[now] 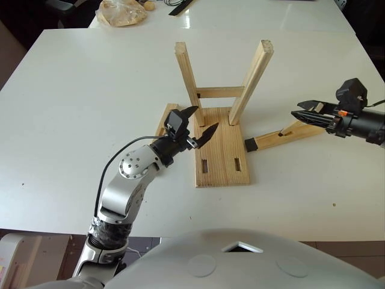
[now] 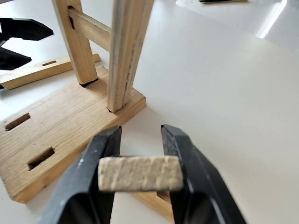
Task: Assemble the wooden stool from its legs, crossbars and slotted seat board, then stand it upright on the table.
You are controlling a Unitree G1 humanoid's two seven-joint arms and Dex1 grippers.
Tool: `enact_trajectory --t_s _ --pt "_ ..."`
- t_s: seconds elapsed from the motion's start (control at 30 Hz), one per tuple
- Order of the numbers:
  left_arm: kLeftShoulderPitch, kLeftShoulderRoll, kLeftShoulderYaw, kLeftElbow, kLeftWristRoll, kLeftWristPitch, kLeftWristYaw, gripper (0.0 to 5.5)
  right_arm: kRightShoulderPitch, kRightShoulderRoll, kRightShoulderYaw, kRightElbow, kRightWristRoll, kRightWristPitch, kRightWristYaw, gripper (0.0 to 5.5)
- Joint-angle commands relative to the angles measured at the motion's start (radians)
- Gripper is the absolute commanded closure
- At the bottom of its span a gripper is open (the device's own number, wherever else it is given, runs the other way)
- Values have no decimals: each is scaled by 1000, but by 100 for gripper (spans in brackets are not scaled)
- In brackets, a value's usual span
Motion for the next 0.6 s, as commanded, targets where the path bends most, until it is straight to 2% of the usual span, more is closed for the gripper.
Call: enact_trajectory --t_s 0.03,0.27,0.6 --pt "15 3 11 -18 13 4 17 158 -39 1 22 88 -70 -29 2 417" --pt "10 -6 0 -12 17 1 28 158 -91 49 70 157 -128 -43 6 417" --pt "20 -9 -4 -6 25 -8 31 158 -118 58 58 123 -127 15 -3 417"
